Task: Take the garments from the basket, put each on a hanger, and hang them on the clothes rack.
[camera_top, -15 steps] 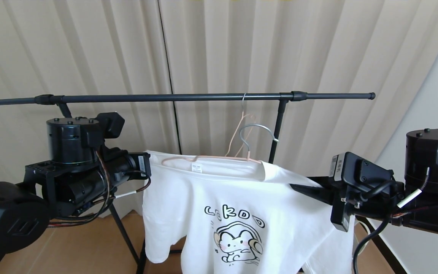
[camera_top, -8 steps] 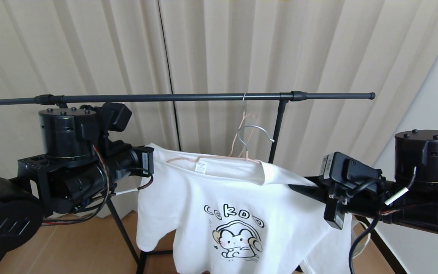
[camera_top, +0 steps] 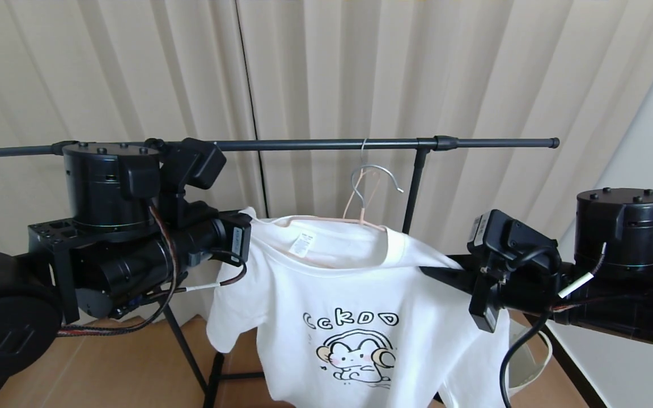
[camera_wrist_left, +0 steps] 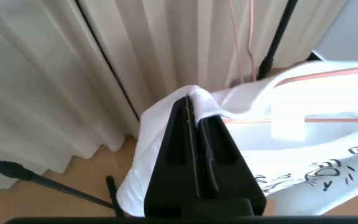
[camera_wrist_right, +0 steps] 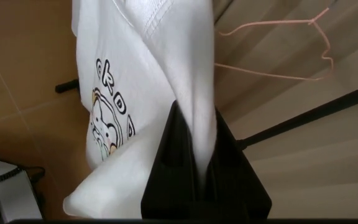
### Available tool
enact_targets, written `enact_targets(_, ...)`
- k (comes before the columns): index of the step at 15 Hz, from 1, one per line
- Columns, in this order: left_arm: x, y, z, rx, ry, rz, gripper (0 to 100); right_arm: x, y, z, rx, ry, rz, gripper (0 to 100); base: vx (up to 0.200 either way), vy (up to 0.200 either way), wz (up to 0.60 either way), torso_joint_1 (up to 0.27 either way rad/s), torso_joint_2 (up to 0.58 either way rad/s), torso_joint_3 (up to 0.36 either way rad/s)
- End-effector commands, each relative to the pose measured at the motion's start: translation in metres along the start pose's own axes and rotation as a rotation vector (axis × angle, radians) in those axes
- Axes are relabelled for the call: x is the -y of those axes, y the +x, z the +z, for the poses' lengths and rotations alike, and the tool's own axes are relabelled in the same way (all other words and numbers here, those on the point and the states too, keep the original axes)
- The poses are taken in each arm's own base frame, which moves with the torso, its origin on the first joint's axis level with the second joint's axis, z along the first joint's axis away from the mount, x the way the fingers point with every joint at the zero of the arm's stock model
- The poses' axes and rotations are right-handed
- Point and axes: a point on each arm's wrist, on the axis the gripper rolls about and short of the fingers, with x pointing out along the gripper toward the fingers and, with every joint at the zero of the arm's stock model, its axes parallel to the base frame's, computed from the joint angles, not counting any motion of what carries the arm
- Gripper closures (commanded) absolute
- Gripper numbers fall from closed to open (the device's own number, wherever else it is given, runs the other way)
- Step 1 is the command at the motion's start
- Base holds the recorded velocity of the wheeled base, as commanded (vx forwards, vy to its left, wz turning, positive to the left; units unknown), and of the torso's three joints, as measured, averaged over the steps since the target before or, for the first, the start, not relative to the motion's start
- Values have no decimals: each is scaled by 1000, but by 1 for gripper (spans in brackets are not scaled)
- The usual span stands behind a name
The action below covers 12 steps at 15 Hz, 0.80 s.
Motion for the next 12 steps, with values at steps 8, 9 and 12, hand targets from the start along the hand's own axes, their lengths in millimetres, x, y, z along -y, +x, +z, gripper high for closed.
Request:
enact_targets(8, 8, -13, 6, 31, 35, -19, 100, -16, 5, -10, 31, 37, 171, 100, 0, 0, 0, 0, 0, 0)
enact_targets(9, 6, -19, 6, 34, 33, -14, 100, -10, 3, -12, 27, 31, 150, 100, 0, 0, 0, 0, 0, 0)
enact_targets(12, -18, -26, -3, -3, 21, 61, 100, -3, -1, -14, 23, 21, 119, 100, 0, 0, 0, 0, 0, 0)
